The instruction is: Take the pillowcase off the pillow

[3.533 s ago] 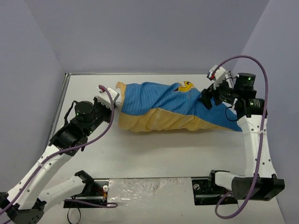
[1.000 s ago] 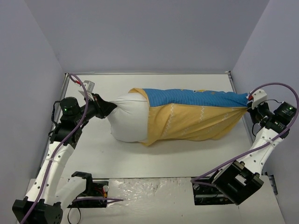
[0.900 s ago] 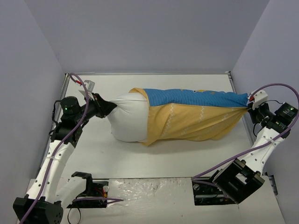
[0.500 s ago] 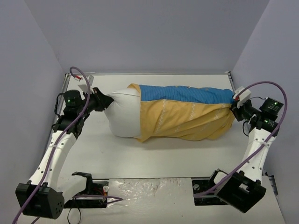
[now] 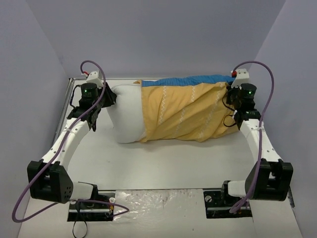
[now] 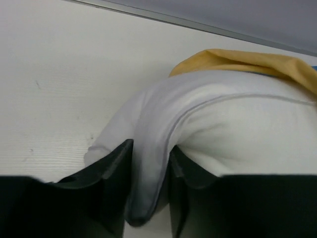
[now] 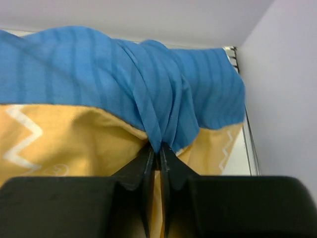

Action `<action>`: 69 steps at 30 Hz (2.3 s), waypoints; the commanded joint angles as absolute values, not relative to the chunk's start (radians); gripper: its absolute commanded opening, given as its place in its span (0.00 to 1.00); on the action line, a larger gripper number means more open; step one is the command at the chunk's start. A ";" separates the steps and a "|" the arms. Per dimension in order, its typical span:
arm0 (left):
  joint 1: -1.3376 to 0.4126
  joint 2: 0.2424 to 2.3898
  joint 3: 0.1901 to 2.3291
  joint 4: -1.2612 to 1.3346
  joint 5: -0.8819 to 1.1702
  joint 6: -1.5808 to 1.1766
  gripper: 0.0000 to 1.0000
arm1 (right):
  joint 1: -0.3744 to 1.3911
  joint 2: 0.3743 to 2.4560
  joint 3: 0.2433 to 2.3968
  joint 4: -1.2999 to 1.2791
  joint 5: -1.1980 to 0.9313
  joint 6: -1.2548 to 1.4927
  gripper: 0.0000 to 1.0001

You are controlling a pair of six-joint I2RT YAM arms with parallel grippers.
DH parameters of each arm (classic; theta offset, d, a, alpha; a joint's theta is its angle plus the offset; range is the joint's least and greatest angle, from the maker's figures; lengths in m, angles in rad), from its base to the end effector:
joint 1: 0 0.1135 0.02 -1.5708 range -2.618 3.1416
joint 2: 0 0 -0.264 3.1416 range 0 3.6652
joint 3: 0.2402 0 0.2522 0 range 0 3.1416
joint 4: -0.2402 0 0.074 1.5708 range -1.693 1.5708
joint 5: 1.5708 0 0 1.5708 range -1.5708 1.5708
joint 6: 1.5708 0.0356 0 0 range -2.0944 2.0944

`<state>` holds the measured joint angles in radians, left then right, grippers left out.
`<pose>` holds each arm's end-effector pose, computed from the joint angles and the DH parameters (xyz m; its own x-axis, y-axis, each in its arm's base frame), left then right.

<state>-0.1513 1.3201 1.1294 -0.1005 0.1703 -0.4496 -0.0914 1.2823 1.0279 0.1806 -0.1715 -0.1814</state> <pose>0.3064 -0.0528 0.3504 -0.3899 -0.3738 -0.8416 0.1550 0.8742 -0.4601 0.3051 -0.0219 0.3550 -0.0579 -0.1732 -0.9832 -0.0915 0.9816 -0.1675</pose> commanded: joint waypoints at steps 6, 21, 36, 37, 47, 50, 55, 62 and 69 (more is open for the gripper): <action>-0.169 1.177 1.164 -0.086 0.066 -0.333 0.91 | -0.043 1.379 1.019 0.341 0.123 -0.146 0.42; -0.278 0.819 0.873 -0.212 0.035 -0.360 0.98 | -0.054 1.046 0.997 -0.172 -0.512 -0.707 1.00; -0.308 0.772 0.807 -0.209 0.176 -0.296 0.98 | 0.238 1.031 0.667 0.106 -0.111 -1.109 1.00; -0.310 0.772 0.807 -0.210 0.178 -0.292 0.98 | 0.248 1.038 0.670 0.139 -0.110 -1.108 1.00; -0.316 0.758 0.802 -0.209 0.178 -0.273 0.98 | 0.340 1.178 0.605 0.291 -0.163 -1.347 1.00; -0.318 0.752 0.799 -0.203 0.187 -0.270 0.98 | 0.418 1.294 0.560 0.479 0.091 -1.345 1.00; -0.322 0.746 0.796 -0.201 0.190 -0.264 0.98 | 0.439 1.471 0.589 0.736 0.224 -1.344 0.96; -0.325 0.742 0.796 -0.202 0.183 -0.253 0.98 | 0.476 1.615 0.606 0.910 0.325 -1.344 0.64; -0.342 0.739 0.795 -0.204 0.193 -0.213 0.98 | 0.448 1.384 0.656 0.616 0.169 -1.121 0.00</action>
<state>-0.3279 0.7509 0.7887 -0.2283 0.1799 -0.2558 0.4648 1.5406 0.5816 0.7177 0.2401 -1.2789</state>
